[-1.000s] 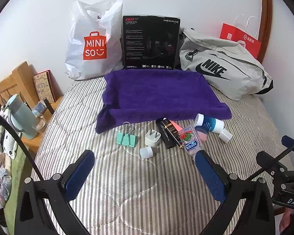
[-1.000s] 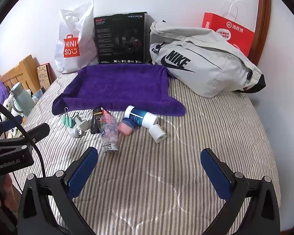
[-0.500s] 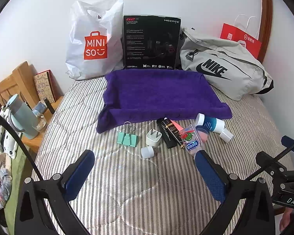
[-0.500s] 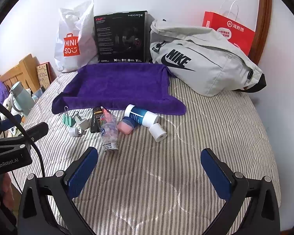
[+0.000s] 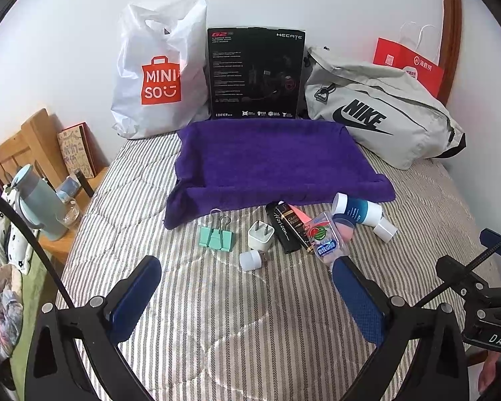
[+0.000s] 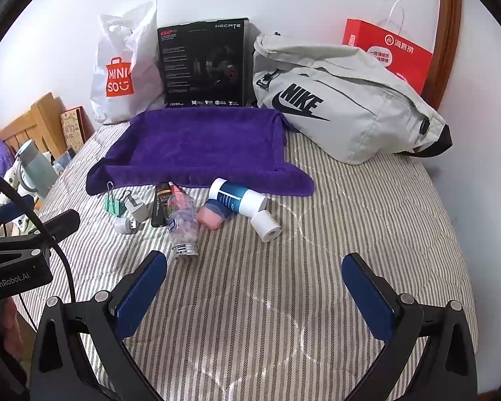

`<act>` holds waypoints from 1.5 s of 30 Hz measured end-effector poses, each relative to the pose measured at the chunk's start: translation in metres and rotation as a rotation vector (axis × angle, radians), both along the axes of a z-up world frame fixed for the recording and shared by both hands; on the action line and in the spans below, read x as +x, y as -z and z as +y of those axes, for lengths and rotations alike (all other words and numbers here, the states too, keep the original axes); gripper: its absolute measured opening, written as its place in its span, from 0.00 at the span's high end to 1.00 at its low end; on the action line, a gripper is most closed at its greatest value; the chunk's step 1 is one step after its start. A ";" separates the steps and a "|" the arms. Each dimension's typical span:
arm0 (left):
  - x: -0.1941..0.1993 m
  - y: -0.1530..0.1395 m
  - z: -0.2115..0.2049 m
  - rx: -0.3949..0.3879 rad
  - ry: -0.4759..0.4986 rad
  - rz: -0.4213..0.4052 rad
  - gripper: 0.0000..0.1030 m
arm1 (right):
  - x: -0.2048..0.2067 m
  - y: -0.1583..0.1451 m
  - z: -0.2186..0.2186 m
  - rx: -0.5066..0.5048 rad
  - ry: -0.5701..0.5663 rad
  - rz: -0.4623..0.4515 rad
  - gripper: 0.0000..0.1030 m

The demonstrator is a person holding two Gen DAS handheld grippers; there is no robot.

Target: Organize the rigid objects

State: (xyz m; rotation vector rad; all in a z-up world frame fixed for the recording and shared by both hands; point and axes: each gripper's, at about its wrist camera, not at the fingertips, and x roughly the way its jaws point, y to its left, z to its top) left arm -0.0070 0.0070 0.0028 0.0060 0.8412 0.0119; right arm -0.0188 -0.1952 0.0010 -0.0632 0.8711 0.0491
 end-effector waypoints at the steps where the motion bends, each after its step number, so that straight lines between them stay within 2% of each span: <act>1: 0.000 0.000 0.000 -0.001 0.000 -0.001 0.00 | 0.000 0.000 0.000 -0.001 0.001 -0.002 0.00; 15: 0.019 0.017 0.025 -0.015 -0.040 0.031 0.00 | 0.019 0.017 -0.013 0.015 0.012 0.028 0.00; 22: 0.040 0.046 0.039 0.007 -0.065 0.084 0.00 | 0.035 0.038 -0.024 0.019 0.027 0.078 0.00; 29: 0.064 0.077 0.046 0.005 -0.013 0.120 0.02 | 0.049 0.054 -0.029 0.000 0.043 0.112 0.00; 35: 0.084 0.098 0.050 -0.011 0.049 0.112 0.08 | 0.060 0.072 -0.033 -0.019 0.055 0.155 0.00; 38: 0.093 0.101 0.052 -0.006 0.070 0.111 0.17 | 0.065 0.080 -0.034 -0.018 0.059 0.177 0.00; 40: 0.098 0.106 0.052 -0.002 0.101 0.130 0.35 | 0.069 0.084 -0.034 -0.020 0.059 0.188 0.00; 43: 0.102 0.115 0.052 0.007 0.134 0.152 0.37 | 0.074 0.088 -0.033 -0.022 0.055 0.199 0.00; 45: 0.101 0.114 0.053 -0.005 0.147 0.139 0.37 | 0.078 0.092 -0.032 -0.024 0.054 0.205 0.00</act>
